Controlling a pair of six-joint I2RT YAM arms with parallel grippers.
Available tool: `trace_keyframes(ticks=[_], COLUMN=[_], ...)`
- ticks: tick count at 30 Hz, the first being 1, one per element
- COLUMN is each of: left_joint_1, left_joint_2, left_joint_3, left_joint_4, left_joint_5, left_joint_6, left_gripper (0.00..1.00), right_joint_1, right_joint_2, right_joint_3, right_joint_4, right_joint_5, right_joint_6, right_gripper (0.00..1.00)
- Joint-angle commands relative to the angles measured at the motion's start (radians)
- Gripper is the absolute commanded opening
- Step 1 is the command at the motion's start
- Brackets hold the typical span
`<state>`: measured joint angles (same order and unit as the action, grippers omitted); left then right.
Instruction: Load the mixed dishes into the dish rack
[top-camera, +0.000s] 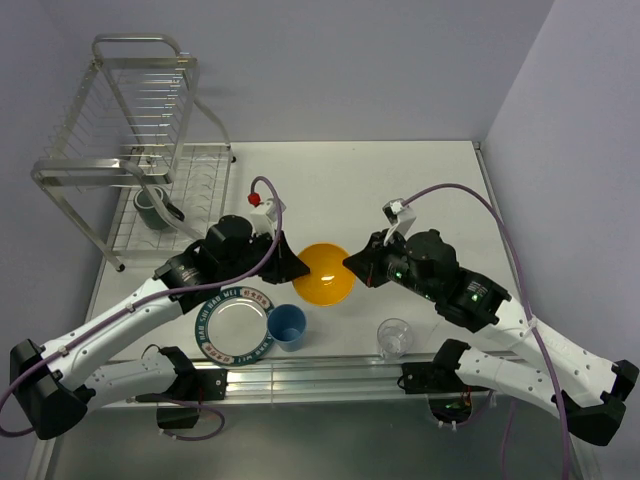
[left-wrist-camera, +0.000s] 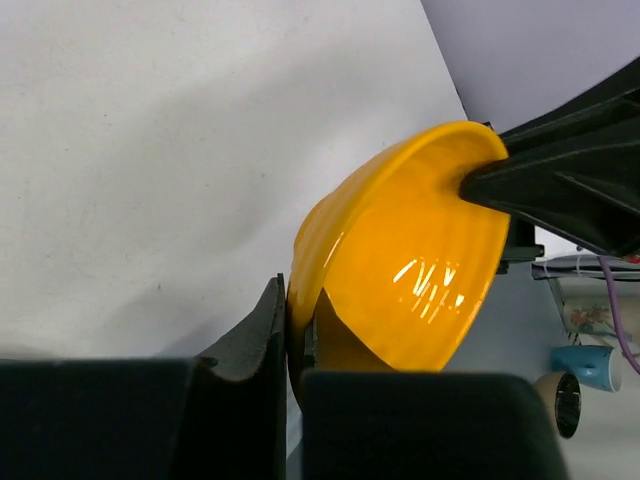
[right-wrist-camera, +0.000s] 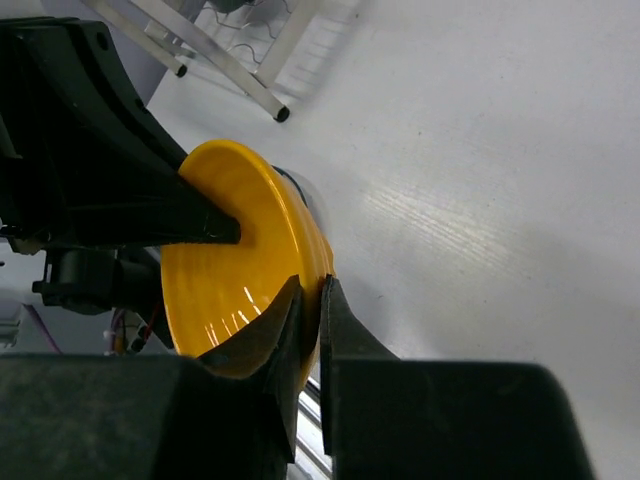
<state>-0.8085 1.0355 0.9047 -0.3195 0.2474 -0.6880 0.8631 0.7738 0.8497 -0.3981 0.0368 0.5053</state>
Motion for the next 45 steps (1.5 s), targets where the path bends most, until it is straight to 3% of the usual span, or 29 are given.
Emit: trace_keyframes(ticks=[1,3,4,7,9,20,45], left_joint_1=[0.0,0.002,0.002,0.002,0.002,0.003,0.012], left_joint_2=[-0.04,-0.072,-0.083,-0.168,-0.196,-0.215,-0.265], left_joint_3=[0.023,0.019,0.007,-0.019,-0.024,-0.018,-0.013], left_joint_4=[0.025,0.031,0.051,0.086,0.092,0.128,0.161], left_joint_5=[-0.005,-0.026,-0.028,-0.043,-0.04,0.052,0.171], left_joint_6=[0.039,0.053,0.059,0.067,0.068,0.024,-0.001], left_gripper=[0.0,0.0,0.0,0.0,0.0,0.0,0.0], right_joint_1=[-0.001,-0.001,-0.001,0.001,0.001,-0.001,-0.003], right_joint_2=[-0.05,-0.067,-0.074,-0.117,-0.152,-0.127,-0.183], right_joint_3=[0.009,-0.011,-0.021,-0.078,-0.121,-0.204,-0.311], right_joint_4=[0.056,0.07,0.079,0.131,0.177,0.468,0.725], right_joint_5=[-0.031,-0.055,-0.061,-0.094,-0.122,-0.35,-0.574], right_joint_6=[0.009,0.024,0.033,0.079,0.091,0.171,0.236], right_gripper=[0.17,0.3,0.42,0.65,0.71,0.73,0.7])
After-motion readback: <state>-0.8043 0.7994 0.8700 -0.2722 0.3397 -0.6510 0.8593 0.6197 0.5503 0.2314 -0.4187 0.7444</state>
